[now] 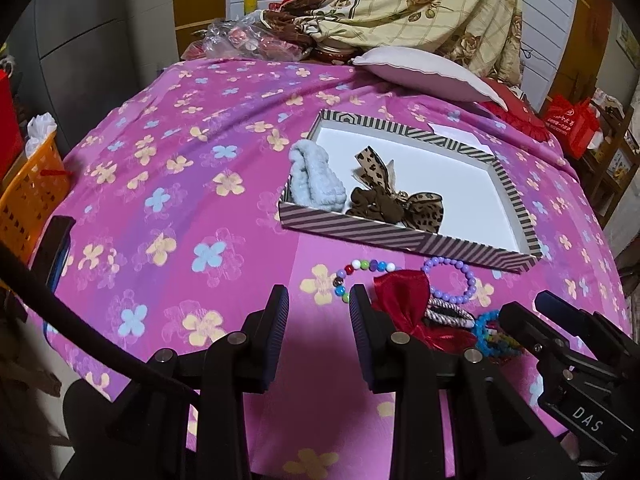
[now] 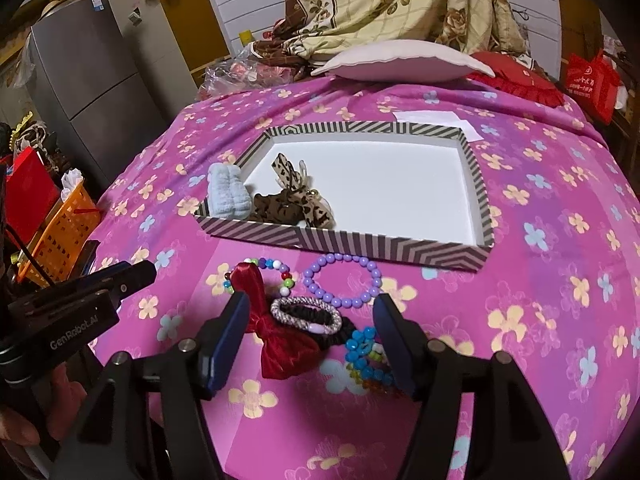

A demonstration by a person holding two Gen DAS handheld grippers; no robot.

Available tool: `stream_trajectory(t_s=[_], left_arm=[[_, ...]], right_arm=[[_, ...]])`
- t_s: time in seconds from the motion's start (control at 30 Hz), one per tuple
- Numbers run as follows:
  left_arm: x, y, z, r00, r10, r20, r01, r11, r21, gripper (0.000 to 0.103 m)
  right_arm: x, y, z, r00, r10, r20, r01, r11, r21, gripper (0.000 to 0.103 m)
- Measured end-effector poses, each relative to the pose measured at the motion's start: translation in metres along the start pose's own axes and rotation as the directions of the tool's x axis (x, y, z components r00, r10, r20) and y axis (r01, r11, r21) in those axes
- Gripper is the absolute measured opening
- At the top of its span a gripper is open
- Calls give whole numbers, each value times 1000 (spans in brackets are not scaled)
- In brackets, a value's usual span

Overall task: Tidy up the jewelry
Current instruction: 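Withdraw both tools from the box back toward the accessories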

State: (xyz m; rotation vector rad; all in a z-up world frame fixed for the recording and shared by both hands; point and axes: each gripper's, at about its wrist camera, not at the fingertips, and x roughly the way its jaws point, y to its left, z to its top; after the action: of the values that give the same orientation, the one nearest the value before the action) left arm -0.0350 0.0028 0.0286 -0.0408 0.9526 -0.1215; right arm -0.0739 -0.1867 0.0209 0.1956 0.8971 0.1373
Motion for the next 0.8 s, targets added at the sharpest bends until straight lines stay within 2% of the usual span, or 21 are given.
stream_trajectory(t_s=[0.47, 0.8], left_arm=[[0, -1, -14, 998, -35, -47, 34, 999, -31, 46], [16, 21, -19, 984, -129, -121, 107, 980, -167, 46]], right_arm=[[-12, -22, -12, 1000, -29, -6, 29, 999, 38, 70], [-10, -53, -29, 996, -84, -36, 86, 994, 63, 71]])
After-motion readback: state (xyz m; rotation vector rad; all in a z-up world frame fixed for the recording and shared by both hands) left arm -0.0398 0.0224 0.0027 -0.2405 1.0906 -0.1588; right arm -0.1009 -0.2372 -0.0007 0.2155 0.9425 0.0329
